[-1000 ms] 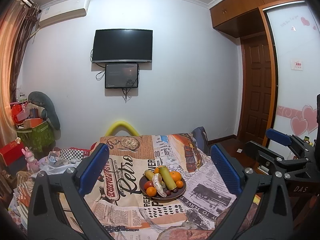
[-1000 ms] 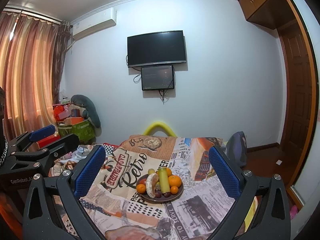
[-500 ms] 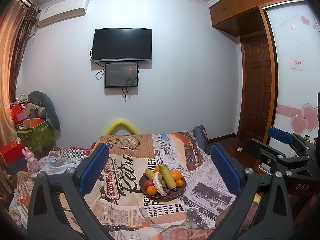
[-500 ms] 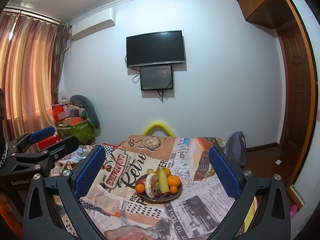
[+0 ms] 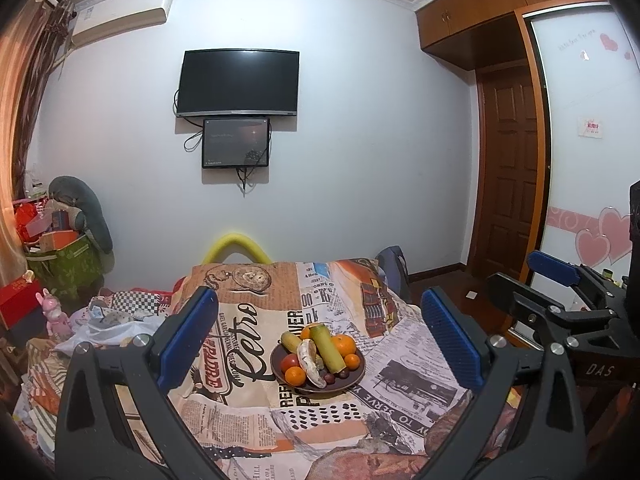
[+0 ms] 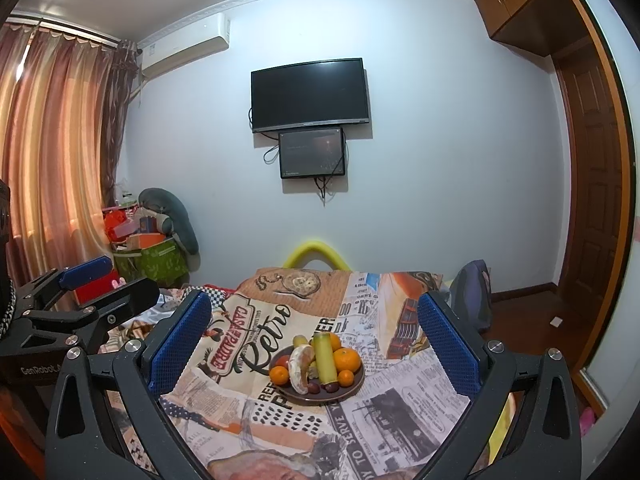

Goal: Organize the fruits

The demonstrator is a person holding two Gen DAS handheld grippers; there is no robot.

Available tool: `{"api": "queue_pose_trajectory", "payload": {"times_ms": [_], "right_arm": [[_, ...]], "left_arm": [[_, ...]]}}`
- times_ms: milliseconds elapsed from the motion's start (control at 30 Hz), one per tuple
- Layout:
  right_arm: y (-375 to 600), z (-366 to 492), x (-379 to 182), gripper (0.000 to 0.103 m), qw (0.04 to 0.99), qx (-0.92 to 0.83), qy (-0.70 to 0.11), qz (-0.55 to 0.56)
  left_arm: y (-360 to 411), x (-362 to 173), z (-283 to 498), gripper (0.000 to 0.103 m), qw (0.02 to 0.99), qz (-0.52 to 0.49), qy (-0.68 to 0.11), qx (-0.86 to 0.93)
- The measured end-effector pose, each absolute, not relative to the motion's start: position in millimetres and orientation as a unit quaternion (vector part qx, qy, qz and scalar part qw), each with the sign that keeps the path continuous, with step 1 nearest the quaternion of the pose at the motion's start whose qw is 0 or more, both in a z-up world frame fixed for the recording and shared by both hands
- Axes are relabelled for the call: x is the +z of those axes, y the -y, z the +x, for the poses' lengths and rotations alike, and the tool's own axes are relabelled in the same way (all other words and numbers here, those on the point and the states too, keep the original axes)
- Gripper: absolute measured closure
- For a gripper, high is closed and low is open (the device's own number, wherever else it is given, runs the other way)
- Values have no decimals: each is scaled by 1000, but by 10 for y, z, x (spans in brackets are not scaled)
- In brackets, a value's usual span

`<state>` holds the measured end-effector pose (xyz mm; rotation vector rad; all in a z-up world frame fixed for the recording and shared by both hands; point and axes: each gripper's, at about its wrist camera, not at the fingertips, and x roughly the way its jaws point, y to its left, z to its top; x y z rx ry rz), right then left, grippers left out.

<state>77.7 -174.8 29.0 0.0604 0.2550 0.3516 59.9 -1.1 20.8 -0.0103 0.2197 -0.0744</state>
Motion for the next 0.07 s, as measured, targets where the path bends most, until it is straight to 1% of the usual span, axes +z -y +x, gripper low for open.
{"api": "queue_pose_trajectory", "payload": {"times_ms": [67], "right_arm": [[1749,784,284,0,976,173,-127,30]], "left_arm": [[12,208,607,0,993,-4,-109,-35]]}}
